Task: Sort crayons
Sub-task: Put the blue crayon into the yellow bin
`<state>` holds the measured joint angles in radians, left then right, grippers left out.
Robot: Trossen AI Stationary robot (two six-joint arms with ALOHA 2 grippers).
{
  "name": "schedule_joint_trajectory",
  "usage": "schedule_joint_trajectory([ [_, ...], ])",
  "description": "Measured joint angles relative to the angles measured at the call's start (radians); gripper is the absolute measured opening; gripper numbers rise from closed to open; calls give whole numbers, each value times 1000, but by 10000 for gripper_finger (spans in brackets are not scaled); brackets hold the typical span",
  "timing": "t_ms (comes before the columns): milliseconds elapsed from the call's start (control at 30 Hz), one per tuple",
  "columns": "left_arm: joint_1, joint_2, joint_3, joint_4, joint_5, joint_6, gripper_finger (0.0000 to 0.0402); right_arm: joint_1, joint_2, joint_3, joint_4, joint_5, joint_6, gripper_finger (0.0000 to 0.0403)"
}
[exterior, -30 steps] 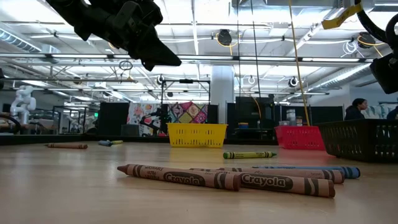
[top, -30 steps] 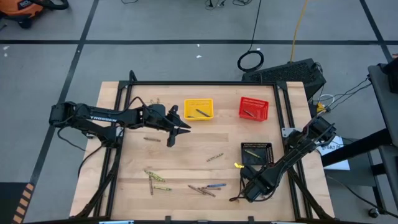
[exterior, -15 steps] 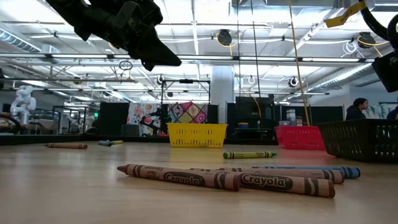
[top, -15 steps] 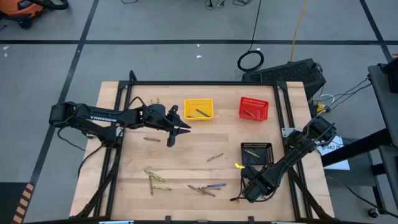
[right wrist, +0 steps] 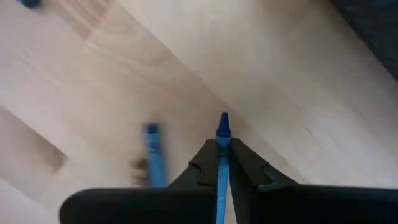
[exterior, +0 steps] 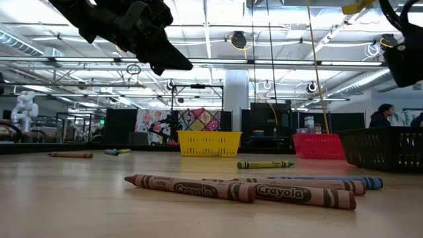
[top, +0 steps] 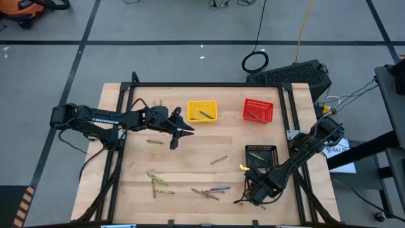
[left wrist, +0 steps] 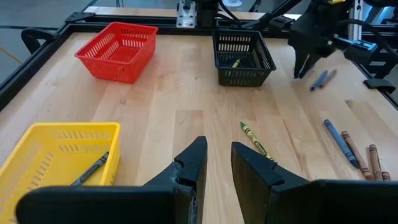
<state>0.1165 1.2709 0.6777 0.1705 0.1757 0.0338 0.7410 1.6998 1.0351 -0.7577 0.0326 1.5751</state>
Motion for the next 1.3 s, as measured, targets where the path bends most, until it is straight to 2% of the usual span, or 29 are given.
schedule_joint_trajectory([
  [367, 0, 0, 0, 1, -1, -1, 77, 0, -5, 2, -29, -2, -16, 0],
  [767, 0, 0, 0, 4, -1, -2, 77, -3, -7, 2, 46, 30, -69, 0],
  [900, 2, 0, 0, 4, -2, -2, 77, -8, -20, 3, 52, 78, -87, 0],
  [1067, 1, 0, 0, 4, -2, -6, 77, -19, -76, 3, 69, 192, -128, 0],
  [1300, 1, 0, 0, 1, -2, -6, 77, -33, -132, 3, 128, 316, -249, 0],
])
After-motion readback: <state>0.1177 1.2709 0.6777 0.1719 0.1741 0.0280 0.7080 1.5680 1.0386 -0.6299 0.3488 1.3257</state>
